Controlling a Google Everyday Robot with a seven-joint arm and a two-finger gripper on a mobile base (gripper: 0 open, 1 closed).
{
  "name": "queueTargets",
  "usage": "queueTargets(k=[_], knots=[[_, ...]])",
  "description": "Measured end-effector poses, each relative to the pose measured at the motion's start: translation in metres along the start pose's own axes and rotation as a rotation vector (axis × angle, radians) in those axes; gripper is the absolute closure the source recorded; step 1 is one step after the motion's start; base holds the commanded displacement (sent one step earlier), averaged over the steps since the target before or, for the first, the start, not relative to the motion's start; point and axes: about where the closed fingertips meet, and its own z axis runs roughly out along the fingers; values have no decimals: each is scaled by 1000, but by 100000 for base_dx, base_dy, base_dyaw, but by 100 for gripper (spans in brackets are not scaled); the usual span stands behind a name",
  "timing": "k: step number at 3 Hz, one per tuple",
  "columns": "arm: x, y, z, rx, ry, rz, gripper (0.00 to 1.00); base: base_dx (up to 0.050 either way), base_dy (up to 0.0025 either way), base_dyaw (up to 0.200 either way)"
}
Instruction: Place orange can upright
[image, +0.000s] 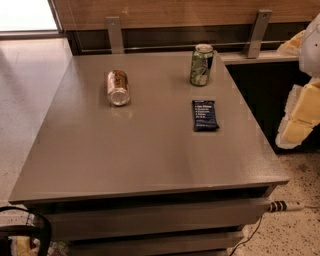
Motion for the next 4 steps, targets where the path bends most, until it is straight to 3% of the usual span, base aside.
queueTargets(k=[1, 2, 4], knots=[[-4, -3, -2, 8, -6, 2, 0, 0, 0, 0], [-38, -23, -5, 33, -65, 43, 0, 0, 0, 0], [-112, -72, 2, 54, -322, 230, 0, 0, 0, 0]])
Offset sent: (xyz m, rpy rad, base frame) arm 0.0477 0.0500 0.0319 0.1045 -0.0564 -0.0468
